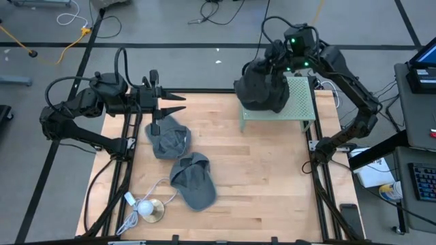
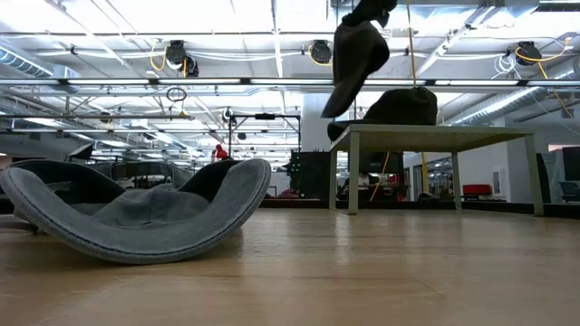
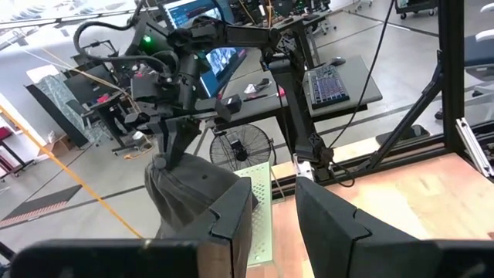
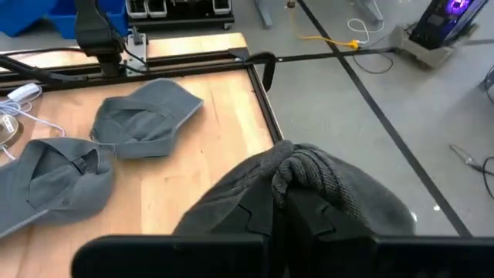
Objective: Pick & Place hat
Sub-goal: Stack the black cap on the black cap on the shelf
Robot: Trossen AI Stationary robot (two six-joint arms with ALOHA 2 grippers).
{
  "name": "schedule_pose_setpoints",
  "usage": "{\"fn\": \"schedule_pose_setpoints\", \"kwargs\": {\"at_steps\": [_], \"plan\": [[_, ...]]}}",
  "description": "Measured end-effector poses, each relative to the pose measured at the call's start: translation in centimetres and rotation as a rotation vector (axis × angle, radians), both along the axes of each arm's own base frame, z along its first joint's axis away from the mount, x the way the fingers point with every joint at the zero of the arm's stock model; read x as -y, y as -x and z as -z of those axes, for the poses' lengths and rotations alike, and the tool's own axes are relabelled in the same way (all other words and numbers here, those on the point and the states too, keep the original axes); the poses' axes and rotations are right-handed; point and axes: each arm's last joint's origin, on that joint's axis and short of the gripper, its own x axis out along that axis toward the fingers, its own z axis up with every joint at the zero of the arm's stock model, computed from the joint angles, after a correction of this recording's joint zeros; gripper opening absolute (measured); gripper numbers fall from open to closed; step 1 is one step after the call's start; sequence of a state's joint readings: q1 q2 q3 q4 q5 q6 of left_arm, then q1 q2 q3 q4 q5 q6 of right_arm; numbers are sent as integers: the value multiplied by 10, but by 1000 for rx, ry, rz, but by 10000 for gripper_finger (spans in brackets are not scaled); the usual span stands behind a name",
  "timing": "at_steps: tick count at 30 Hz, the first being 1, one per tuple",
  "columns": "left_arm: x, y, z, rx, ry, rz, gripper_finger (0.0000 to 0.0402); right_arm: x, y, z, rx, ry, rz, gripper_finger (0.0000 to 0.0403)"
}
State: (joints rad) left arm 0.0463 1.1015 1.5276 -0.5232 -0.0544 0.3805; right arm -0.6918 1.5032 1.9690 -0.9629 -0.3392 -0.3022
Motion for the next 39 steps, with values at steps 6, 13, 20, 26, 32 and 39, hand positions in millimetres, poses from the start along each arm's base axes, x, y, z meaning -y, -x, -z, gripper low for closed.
{"fn": "schedule_pose_setpoints", "kwargs": {"at_steps": [6, 13, 20, 26, 32, 39], "plan": [[0, 0, 0, 2, 25, -2, 108, 1, 9, 2, -32, -21, 51, 2], [0, 0, 0, 2, 28, -2, 108, 9, 19, 17, -120, -108, 104, 2], [0, 0, 1, -3, 32, -2, 108, 18, 26, 28, -146, -197, 191, 2], [0, 0, 2, -11, 64, -6, 108, 21, 32, 33, -244, -162, 318, 2], [0, 1, 3, -28, 71, -7, 108, 14, 23, 27, -236, -9, 158, 2], [0, 0, 3, -28, 73, -7, 108, 12, 20, 26, -272, 120, 35, 2]]}}
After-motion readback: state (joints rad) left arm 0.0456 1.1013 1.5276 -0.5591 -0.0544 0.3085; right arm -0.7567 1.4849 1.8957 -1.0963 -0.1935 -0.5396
